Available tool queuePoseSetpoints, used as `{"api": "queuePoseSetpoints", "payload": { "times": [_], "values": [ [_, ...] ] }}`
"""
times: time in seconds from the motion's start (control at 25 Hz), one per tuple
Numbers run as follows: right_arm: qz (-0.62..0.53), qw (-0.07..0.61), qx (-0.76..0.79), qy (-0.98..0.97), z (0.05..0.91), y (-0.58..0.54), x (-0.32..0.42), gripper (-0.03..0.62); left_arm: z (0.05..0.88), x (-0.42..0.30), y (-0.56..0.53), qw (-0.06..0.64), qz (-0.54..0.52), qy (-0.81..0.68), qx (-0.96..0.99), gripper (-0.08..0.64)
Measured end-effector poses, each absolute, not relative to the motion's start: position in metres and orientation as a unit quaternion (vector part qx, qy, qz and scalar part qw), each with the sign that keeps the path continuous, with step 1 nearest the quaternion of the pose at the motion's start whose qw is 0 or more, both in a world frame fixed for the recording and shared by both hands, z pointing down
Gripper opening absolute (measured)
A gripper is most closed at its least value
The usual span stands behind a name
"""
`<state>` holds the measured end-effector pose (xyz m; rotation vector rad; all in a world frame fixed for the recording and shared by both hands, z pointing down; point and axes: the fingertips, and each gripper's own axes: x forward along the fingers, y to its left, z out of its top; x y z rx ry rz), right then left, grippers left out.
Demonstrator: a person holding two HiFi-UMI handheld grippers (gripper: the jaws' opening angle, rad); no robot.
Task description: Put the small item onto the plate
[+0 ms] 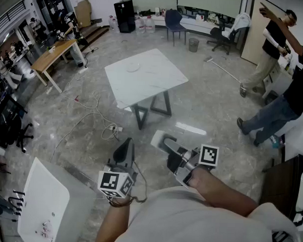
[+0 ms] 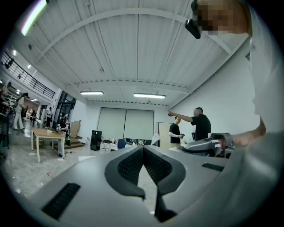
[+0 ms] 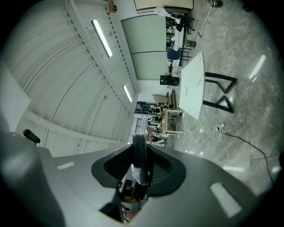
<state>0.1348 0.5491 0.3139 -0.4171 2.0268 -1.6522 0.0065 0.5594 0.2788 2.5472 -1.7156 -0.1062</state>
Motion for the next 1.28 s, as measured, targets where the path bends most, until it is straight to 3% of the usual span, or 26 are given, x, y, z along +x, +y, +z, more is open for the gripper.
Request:
{"api": "queuePoseSetpoints", "payload": {
  "times": [0.84, 1.28],
  "values": [
    [-0.61, 0.243, -0.161, 0.737, 0.319, 0.546, 0.129, 0.094, 0.294, -0.002, 0.554, 0.054, -0.036, -0.554, 0.83, 0.006],
    [-0.62, 0.239, -0.157, 0.731, 0.329, 0.455, 0.14, 0.094, 0.303, 0.005, 0.471, 0.059, -0.023, -0.569, 0.82, 0.006]
  ]
}}
